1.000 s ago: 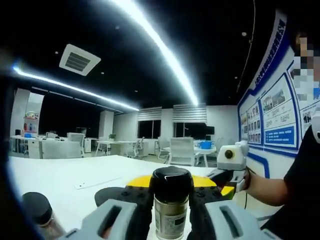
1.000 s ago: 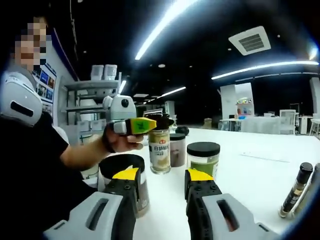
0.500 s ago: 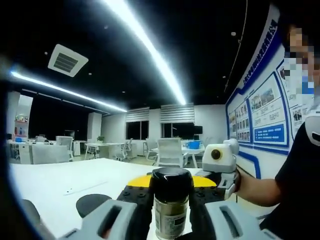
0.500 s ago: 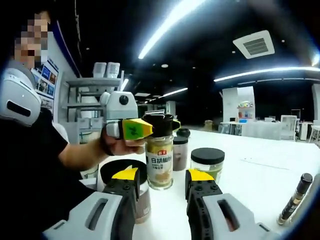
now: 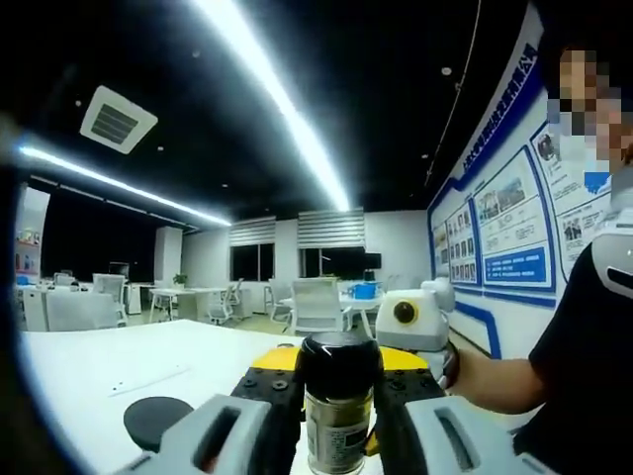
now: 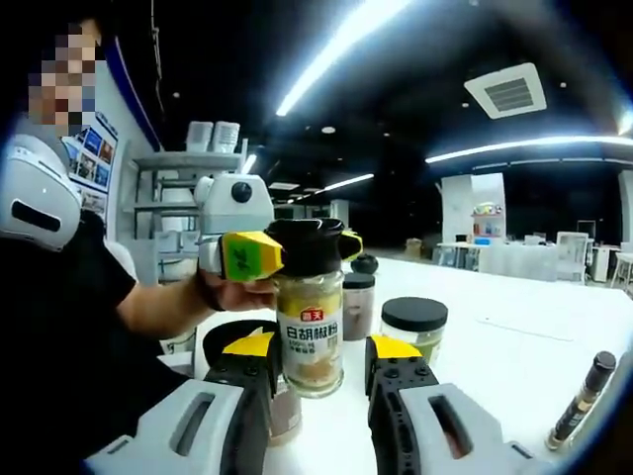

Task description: Pick up the mixed condiments and ingredients on the table and sort them into separate groups

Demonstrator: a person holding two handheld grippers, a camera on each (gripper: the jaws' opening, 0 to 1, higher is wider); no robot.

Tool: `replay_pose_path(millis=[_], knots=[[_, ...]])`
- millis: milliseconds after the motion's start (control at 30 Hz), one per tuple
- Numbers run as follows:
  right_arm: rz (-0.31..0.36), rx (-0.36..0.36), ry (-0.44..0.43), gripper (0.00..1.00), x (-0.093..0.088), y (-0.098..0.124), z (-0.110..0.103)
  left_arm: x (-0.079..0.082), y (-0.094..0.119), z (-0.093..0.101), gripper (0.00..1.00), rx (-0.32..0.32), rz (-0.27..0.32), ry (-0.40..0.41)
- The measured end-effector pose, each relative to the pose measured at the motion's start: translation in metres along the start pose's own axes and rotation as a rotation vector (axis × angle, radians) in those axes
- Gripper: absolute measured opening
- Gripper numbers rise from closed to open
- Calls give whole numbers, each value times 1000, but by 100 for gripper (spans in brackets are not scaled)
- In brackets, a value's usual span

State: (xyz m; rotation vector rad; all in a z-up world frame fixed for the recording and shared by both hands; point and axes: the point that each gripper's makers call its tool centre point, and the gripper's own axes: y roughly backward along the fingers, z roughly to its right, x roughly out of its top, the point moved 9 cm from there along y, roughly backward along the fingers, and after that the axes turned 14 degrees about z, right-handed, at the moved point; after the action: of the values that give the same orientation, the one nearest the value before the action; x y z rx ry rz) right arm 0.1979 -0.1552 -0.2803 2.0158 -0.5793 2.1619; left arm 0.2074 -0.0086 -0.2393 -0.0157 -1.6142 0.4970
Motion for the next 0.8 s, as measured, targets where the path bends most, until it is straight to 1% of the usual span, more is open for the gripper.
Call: replay_pose_path(millis=[100, 167, 200, 333, 533, 667, 800], knots=[[3, 7, -3, 35, 2, -1, -2, -2, -2, 3, 28, -17, -5, -10], [-2, 24, -14, 30, 2, -1, -4, -3, -3, 4, 28, -21, -4, -16], [1, 31, -14, 29, 3, -1, -6, -2, -3, 4, 28, -21, -4, -16], [7, 35, -11, 29, 3, -1, -7, -2, -3, 5, 28, -28, 4, -11], [4, 48, -4, 29, 4, -2, -8, -6, -4, 8, 28, -40, -8, -15], [-4, 45, -14, 29, 3, -2, -8, -7, -4, 7, 28, -39, -9, -9], [-25, 36, -24, 28, 3, -3, -9, -9, -4, 6, 28, -42, -12, -7]])
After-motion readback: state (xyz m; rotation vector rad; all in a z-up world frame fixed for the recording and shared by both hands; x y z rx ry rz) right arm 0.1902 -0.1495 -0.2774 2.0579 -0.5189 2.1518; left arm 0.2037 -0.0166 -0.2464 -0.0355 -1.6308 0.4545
